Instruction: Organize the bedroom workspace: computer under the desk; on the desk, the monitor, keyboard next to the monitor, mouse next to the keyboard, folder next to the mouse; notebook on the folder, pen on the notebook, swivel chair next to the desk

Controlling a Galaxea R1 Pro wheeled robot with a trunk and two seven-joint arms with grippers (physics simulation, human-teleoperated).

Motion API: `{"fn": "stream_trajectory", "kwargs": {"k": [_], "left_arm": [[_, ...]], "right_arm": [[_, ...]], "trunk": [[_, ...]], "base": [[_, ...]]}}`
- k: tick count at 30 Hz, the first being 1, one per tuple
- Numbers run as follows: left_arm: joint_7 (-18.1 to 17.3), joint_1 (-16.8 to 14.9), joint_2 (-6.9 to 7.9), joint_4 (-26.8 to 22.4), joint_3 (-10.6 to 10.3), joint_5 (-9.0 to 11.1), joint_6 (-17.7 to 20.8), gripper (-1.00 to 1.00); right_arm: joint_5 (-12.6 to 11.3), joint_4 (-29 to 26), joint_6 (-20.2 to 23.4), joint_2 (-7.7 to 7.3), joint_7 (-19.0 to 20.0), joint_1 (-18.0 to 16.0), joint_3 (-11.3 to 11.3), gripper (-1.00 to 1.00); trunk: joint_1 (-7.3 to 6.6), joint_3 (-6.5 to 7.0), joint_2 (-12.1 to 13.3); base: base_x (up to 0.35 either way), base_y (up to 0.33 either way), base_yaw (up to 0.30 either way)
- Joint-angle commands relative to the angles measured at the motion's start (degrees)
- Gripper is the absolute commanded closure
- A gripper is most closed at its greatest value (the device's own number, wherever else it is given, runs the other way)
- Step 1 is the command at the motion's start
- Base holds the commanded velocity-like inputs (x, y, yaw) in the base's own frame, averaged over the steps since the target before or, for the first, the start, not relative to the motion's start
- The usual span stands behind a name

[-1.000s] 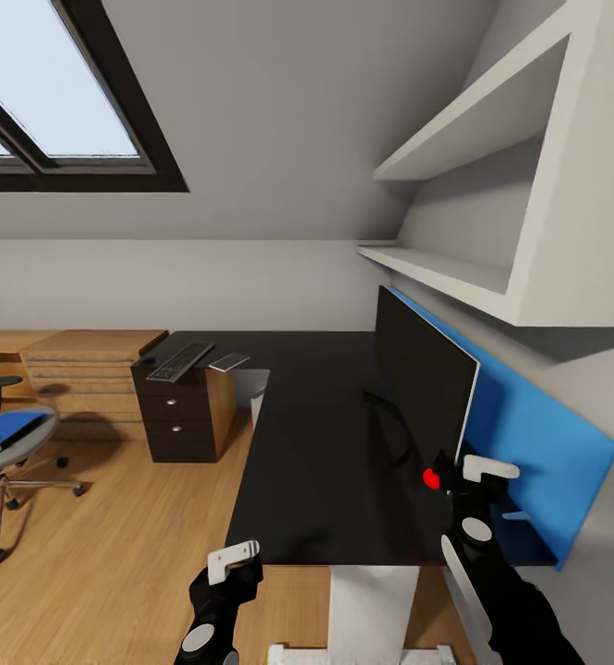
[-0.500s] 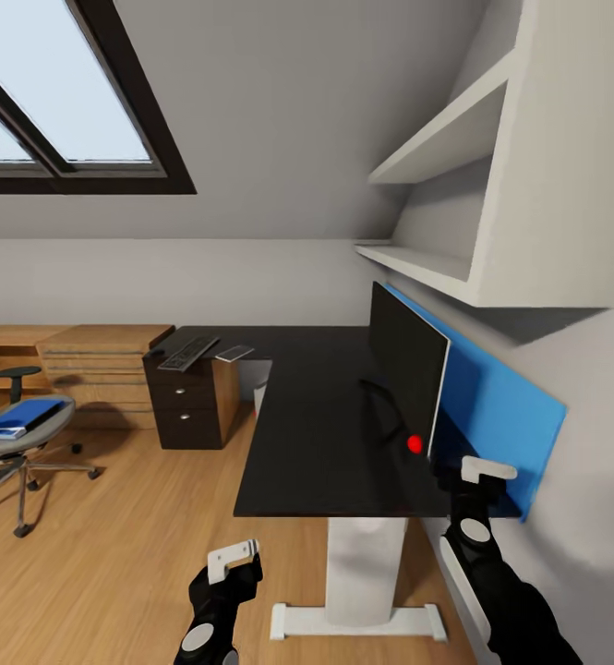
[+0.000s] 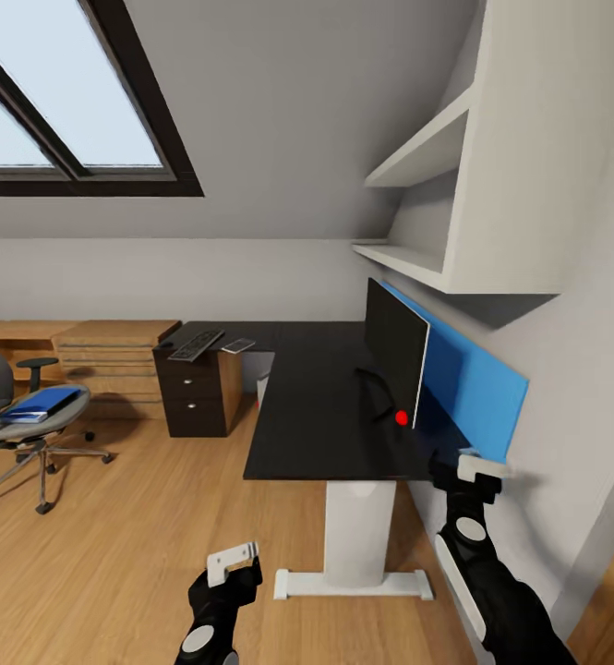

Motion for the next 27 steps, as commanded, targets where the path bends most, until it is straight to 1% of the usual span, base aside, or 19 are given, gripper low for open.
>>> {"fn": "stream_trajectory", "kwargs": {"k": [1,2,4,5,8,10,11,12,13,14,15,16,17,18,20,21,22,24,27], "left_arm": [[0.34,-0.04,0.04,1.19,-0.12,0.37,0.28,-1.0],[0.3,-0.05,0.05,2.15,-0.12,0.39,0.33,-1.0],[0.11,-0.05,0.16,6.27,-0.06,0.42,0.41,-1.0],[-0.02,-0.05,0.37,10.53,0.09,0.43,0.38,-1.0],[-0.13,-0.05,0.62,15.28,0.45,0.47,0.24,-1.0],[-0.17,-0.05,0.99,17.94,1.27,0.52,0.12,-1.0],[-0.18,-0.04,1.34,19.33,2.22,0.54,0.08,-1.0],[-0.2,-0.04,1.54,19.9,2.76,0.54,0.06,-1.0],[-0.24,-0.04,1.88,20.87,3.92,0.54,0.06,-1.0],[-0.25,-0.05,2.06,21.26,4.53,0.56,0.07,-1.0],[-0.25,-0.05,2.4,21.89,5.8,0.58,0.07,-1.0],[-0.26,-0.05,2.58,22.13,6.46,0.59,0.09,-1.0],[-0.3,-0.05,3.04,22.48,7.87,0.64,0.12,-1.0],[-0.34,-0.05,3.32,22.64,8.59,0.65,0.12,-1.0],[-0.77,-0.05,4.05,23.81,11.22,0.69,-0.01,-1.0],[-1.02,-0.05,4.14,24.4,11.78,0.69,-0.06,-1.0],[-1.69,-0.05,4.27,25.9,12.67,0.7,-0.17,-1.0],[-2.91,-0.05,4.42,28.49,13.43,0.66,-0.45,-1.0],[-4.72,-0.05,4.6,31.36,13.95,0.64,-2.31,-1.0]], "right_arm": [[-0.5,-0.25,0.34,-0.06,-0.48,0.0,0.21,-1.0],[-0.54,-0.24,0.35,-0.05,-0.48,0.02,0.2,-1.0],[-0.61,0.46,0.32,-0.03,-0.41,0.14,0.18,-1.0],[-0.64,2.51,0.24,-0.01,-0.37,0.26,0.17,-1.0],[-0.72,5.77,0.21,-0.01,-0.29,0.33,0.17,-1.0],[-0.74,9.07,0.17,0.18,-0.03,0.35,0.19,-1.0],[-0.75,12.47,-0.01,0.6,0.37,0.36,0.21,-1.0],[-0.75,14.43,-0.28,0.88,0.67,0.36,0.22,-1.0],[-0.76,18.62,-1.29,1.44,1.46,0.37,0.21,-1.0],[-0.76,20.83,-2.12,1.67,1.98,0.37,0.22,-1.0],[-0.76,25.32,-4.47,2.02,3.29,0.37,0.23,-1.0],[-0.76,27.58,-5.96,2.16,4.06,0.37,0.24,-1.0],[-0.76,32.01,-9.52,2.38,5.7,0.37,0.27,-1.0],[-0.77,34.2,-11.51,2.48,6.48,0.37,0.31,-1.0],[-0.72,42.25,-20.11,3.21,8.79,0.38,0.38,-1.0],[-0.67,44.0,-22.21,3.53,9.13,0.38,0.39,-1.0],[-0.61,47.14,-26.08,4.16,9.64,0.38,0.37,-1.0],[-0.61,50.92,-30.54,4.8,10.12,0.38,0.3,-1.0],[-0.7,54.63,-34.12,5.23,10.49,0.38,0.18,-1.0]], "trunk": [[-0.03,-0.08,-0.05],[-0.03,-0.08,-0.05],[-0.03,-0.08,-0.05],[-0.03,-0.08,-0.05],[-0.03,-0.08,-0.05],[-0.03,-0.08,-0.05],[-0.03,-0.08,-0.05],[-0.03,-0.08,-0.05],[-0.03,-0.08,-0.05],[-0.03,-0.08,-0.05],[-0.03,-0.08,-0.05],[-0.03,-0.08,-0.05],[-0.03,-0.08,-0.05],[-0.03,-0.08,-0.05],[-0.03,-0.08,-0.05],[-0.03,-0.08,-0.05],[-0.03,-0.08,-0.05],[-0.03,-0.08,-0.05],[-0.03,-0.08,-0.05]], "base": [[-0.33,0.066,0.0],[-0.315,0.097,0.0],[-0.24,0.191,0.0],[-0.164,0.253,0.0],[-0.093,0.288,0.0],[-0.04,0.315,0.0],[-0.023,0.324,0.0],[-0.018,0.327,0.0],[-0.012,0.33,0.0],[-0.009,0.332,0.0],[-0.006,0.334,0.0],[-0.005,0.334,0.0],[-0.003,0.335,0.0],[-0.002,0.335,0.0],[-0.001,0.336,0.012],[-0.001,0.336,0.045],[-0.001,0.337,0.094],[0.0,0.337,0.143],[0.0,0.337,0.213]]}}
